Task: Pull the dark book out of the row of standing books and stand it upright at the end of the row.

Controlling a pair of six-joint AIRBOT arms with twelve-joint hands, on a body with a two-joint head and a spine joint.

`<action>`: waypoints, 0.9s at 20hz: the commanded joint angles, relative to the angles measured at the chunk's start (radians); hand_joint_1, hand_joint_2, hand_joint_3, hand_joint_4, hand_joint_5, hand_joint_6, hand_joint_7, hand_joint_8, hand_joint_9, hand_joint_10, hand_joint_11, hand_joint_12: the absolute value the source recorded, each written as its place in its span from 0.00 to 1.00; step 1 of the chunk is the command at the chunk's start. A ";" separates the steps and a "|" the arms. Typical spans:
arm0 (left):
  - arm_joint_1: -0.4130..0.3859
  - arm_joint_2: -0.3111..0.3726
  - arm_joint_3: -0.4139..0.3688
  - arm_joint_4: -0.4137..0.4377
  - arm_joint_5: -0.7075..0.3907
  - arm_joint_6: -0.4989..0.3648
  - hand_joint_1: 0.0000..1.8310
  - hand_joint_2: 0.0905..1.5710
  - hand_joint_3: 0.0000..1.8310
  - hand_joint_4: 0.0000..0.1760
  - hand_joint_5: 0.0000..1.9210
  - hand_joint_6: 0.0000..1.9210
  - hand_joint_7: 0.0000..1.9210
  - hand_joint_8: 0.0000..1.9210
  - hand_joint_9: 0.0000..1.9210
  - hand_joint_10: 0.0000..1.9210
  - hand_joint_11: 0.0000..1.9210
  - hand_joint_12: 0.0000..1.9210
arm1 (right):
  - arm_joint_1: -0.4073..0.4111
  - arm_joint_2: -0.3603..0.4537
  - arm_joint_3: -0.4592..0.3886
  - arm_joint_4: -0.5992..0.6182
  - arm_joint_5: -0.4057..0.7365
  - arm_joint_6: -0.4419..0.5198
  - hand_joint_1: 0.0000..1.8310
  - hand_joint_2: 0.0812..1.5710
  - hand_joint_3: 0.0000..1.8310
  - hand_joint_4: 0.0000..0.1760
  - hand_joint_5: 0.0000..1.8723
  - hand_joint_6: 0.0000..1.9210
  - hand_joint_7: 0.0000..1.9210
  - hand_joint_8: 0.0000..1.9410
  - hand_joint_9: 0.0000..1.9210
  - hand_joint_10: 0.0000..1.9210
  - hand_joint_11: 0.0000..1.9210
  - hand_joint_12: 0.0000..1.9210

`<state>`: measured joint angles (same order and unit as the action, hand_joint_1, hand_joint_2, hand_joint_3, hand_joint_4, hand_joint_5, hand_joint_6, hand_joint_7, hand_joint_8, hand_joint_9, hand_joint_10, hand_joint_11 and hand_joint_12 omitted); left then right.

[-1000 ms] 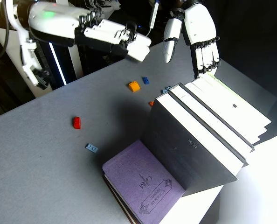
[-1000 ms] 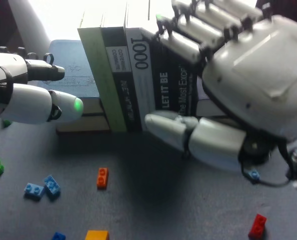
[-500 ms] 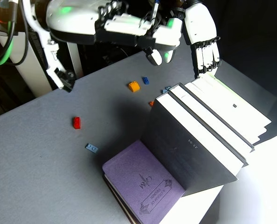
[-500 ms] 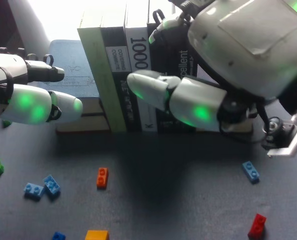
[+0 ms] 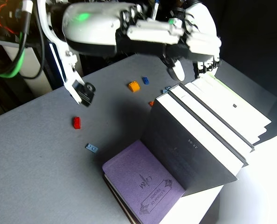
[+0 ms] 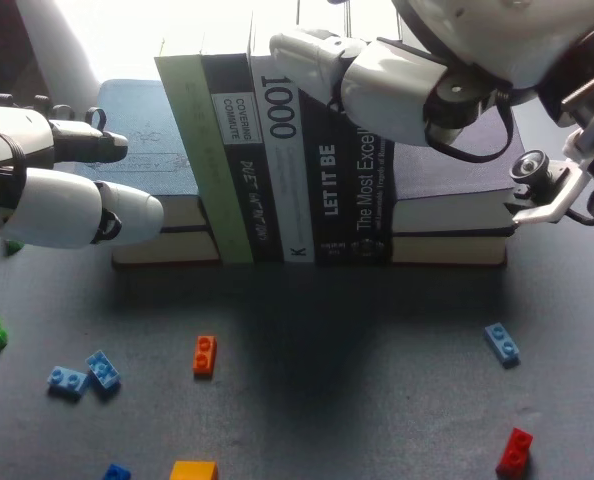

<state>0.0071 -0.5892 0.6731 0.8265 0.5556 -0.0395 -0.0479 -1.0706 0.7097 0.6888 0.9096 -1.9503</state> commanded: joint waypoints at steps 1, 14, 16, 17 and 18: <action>-0.008 0.007 0.004 0.042 -0.044 0.003 0.00 0.77 0.00 0.18 0.06 0.00 0.07 0.00 0.08 0.00 0.00 0.31 | 0.013 0.004 -0.001 -0.061 0.073 0.008 0.00 0.75 0.00 0.00 0.45 0.08 0.11 0.00 0.00 0.00 0.00 0.00; -0.005 0.007 0.005 0.042 -0.042 0.021 0.00 0.76 0.00 0.18 0.06 0.00 0.07 0.00 0.08 0.00 0.00 0.30 | -0.032 -0.035 0.030 -0.010 0.037 0.011 0.00 0.75 0.00 0.00 0.43 0.07 0.14 0.02 0.00 0.00 0.00 0.00; -0.005 0.007 0.005 0.042 -0.042 0.022 0.00 0.76 0.00 0.18 0.06 0.00 0.07 0.00 0.08 0.00 0.00 0.30 | -0.036 -0.033 0.020 -0.010 0.037 -0.002 0.00 0.75 0.00 0.00 0.43 0.07 0.14 0.01 0.00 0.00 0.00 0.00; -0.006 0.007 0.005 0.042 -0.042 0.022 0.00 0.76 0.00 0.18 0.06 0.00 0.07 0.00 0.08 0.00 0.00 0.30 | -0.037 -0.030 0.011 -0.010 0.038 -0.006 0.00 0.75 0.00 0.00 0.43 0.07 0.14 0.01 0.00 0.00 0.00 0.00; -0.006 0.007 0.005 0.042 -0.042 0.022 0.00 0.76 0.00 0.18 0.06 0.00 0.07 0.00 0.08 0.00 0.00 0.30 | -0.038 -0.025 -0.004 -0.010 0.040 -0.013 0.00 0.75 0.00 0.00 0.43 0.07 0.14 0.01 0.00 0.00 0.00 0.00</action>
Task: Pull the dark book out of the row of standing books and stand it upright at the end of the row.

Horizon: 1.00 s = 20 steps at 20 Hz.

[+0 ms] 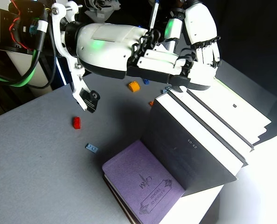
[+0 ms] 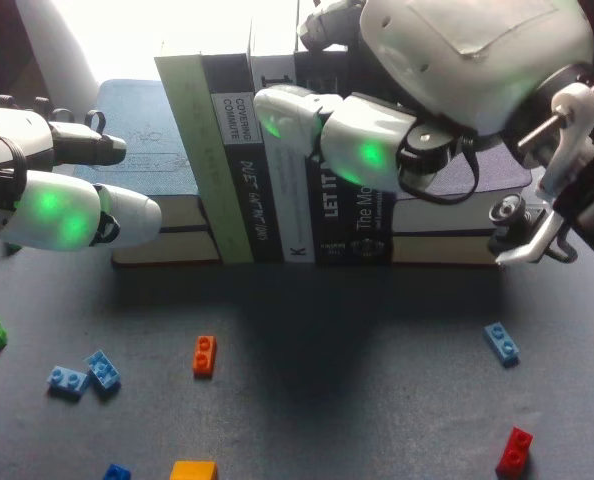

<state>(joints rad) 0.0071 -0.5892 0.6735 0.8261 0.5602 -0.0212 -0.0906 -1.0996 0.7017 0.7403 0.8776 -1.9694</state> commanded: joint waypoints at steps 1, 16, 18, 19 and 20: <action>-0.006 0.007 0.005 0.043 -0.047 0.004 0.00 0.76 0.00 0.19 0.06 0.00 0.07 0.00 0.08 0.00 0.00 0.30 | 0.003 0.011 -0.015 -0.062 0.077 -0.005 0.00 0.75 0.00 0.00 0.43 0.07 0.15 0.01 0.00 0.00 0.00 0.00; -0.009 0.008 0.005 0.043 -0.047 0.010 0.00 0.77 0.00 0.15 0.07 0.00 0.07 0.00 0.08 0.00 0.00 0.29 | 0.008 0.085 -0.289 0.211 0.144 -0.237 0.00 0.76 0.00 0.00 0.41 0.06 0.13 0.00 0.00 0.00 0.00 0.00; -0.009 0.008 0.004 0.042 -0.047 0.010 0.00 0.76 0.00 0.17 0.07 0.00 0.08 0.00 0.08 0.00 0.00 0.30 | 0.008 0.090 -0.335 0.216 0.157 -0.264 0.00 0.76 0.00 0.00 0.41 0.06 0.15 0.01 0.00 0.00 0.00 0.00; -0.009 0.008 0.004 0.042 -0.047 0.010 0.00 0.77 0.00 0.16 0.07 0.00 0.08 0.00 0.08 0.00 0.00 0.30 | 0.008 0.092 -0.355 0.217 0.162 -0.276 0.00 0.76 0.00 0.00 0.41 0.06 0.15 0.01 0.00 0.00 0.00 0.00; -0.010 0.008 0.004 0.042 -0.047 0.010 0.00 0.77 0.00 0.15 0.07 0.00 0.08 0.00 0.08 0.00 0.00 0.30 | 0.007 0.093 -0.375 0.219 0.167 -0.285 0.00 0.76 0.00 0.00 0.41 0.06 0.14 0.01 0.00 0.00 0.00 0.00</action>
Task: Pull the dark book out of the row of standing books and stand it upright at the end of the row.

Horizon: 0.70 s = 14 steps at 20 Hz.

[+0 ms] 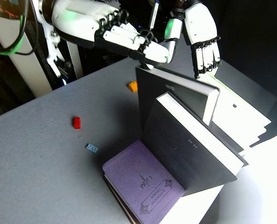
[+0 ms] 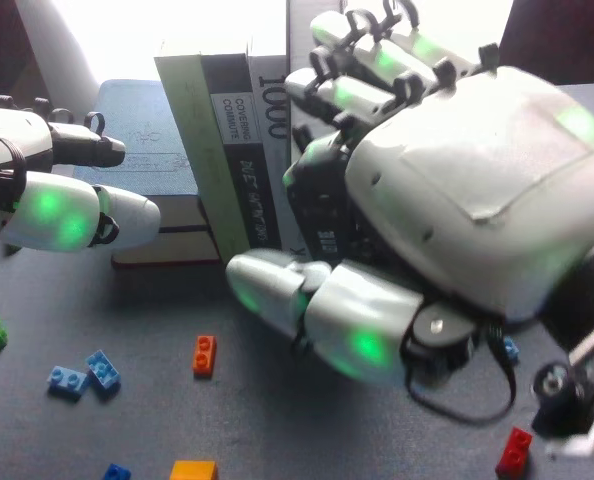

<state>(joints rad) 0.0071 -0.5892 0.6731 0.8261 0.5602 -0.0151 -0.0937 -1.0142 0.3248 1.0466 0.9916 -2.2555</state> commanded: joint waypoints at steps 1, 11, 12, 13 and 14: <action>-0.011 0.008 0.004 0.042 -0.047 0.004 0.00 0.77 0.00 0.16 0.08 0.00 0.08 0.00 0.09 0.00 0.00 0.32 | 0.010 0.009 -0.022 -0.086 0.056 -0.009 0.00 0.76 0.00 0.00 0.40 0.06 0.14 0.00 0.00 0.00 0.00 0.00; -0.009 0.008 0.004 0.042 -0.047 0.004 0.00 0.77 0.00 0.17 0.07 0.00 0.07 0.00 0.08 0.00 0.00 0.30 | 0.021 0.018 -0.072 -0.080 0.054 -0.018 0.00 0.76 0.00 0.00 0.41 0.06 0.13 0.00 0.00 0.00 0.00 0.00; -0.008 0.008 0.004 0.042 -0.047 0.004 0.00 0.77 0.00 0.16 0.07 0.00 0.07 0.00 0.08 0.00 0.00 0.29 | 0.019 0.018 -0.054 -0.123 0.058 -0.006 0.00 0.75 0.00 0.00 0.41 0.06 0.13 0.01 0.00 0.00 0.00 0.00; -0.008 0.008 0.004 0.042 -0.047 0.004 0.00 0.78 0.00 0.13 0.07 0.00 0.07 0.00 0.08 0.00 0.00 0.28 | 0.019 0.018 -0.043 -0.137 0.059 0.000 0.00 0.75 0.00 0.00 0.41 0.06 0.14 0.01 0.00 0.00 0.00 0.00; -0.008 0.008 0.004 0.042 -0.047 0.004 0.00 0.77 0.00 0.13 0.06 0.00 0.06 0.00 0.07 0.00 0.00 0.28 | 0.022 0.018 -0.024 -0.141 0.058 0.006 0.00 0.75 0.00 0.00 0.40 0.06 0.14 0.01 0.00 0.00 0.00 0.00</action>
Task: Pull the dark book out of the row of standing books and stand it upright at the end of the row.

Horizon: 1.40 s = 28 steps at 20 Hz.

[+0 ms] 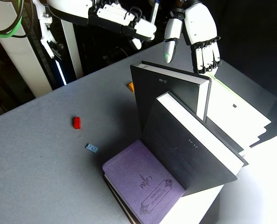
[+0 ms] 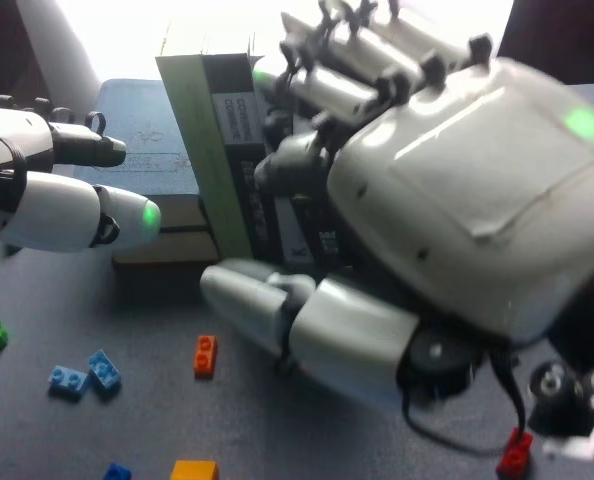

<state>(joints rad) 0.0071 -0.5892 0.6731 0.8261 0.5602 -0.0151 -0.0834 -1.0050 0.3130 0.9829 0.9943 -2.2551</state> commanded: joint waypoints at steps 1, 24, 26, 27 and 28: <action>-0.008 0.008 0.004 0.042 -0.047 0.004 0.00 0.77 0.00 0.16 0.06 0.00 0.06 0.00 0.08 0.00 0.00 0.29 | 0.012 0.009 0.000 -0.079 0.056 0.006 0.00 0.75 0.00 0.00 0.40 0.05 0.14 0.01 0.00 0.00 0.00 0.00; -0.006 0.009 0.003 0.042 -0.047 0.004 0.00 0.78 0.00 0.17 0.06 0.00 0.07 0.00 0.08 0.00 0.00 0.29 | -0.130 0.044 -0.127 0.064 0.034 -0.112 0.00 0.76 0.00 0.00 0.41 0.05 0.15 0.01 0.00 0.00 0.00 0.00; -0.006 0.009 0.003 0.042 -0.047 0.004 0.00 0.77 0.00 0.18 0.07 0.00 0.07 0.00 0.08 0.00 0.00 0.30 | -0.139 0.050 -0.150 0.064 0.034 -0.118 0.00 0.76 0.00 0.00 0.40 0.05 0.15 0.01 0.00 0.00 0.00 0.00; -0.006 0.009 0.003 0.042 -0.047 0.004 0.00 0.77 0.00 0.19 0.07 0.00 0.07 0.00 0.08 0.00 0.00 0.30 | -0.147 0.052 -0.162 0.065 0.033 -0.120 0.00 0.76 0.00 0.00 0.40 0.05 0.15 0.00 0.00 0.00 0.00 0.00; -0.006 0.009 0.003 0.042 -0.047 0.004 0.00 0.77 0.00 0.19 0.07 0.00 0.07 0.00 0.08 0.00 0.00 0.30 | -0.156 0.053 -0.170 0.065 0.031 -0.124 0.00 0.76 0.00 0.00 0.41 0.05 0.15 0.00 0.00 0.00 0.00 0.00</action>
<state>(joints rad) 0.0071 -0.5892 0.6731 0.8261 0.5598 -0.0151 -0.2497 -0.9577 0.1516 1.1343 0.9905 -2.3791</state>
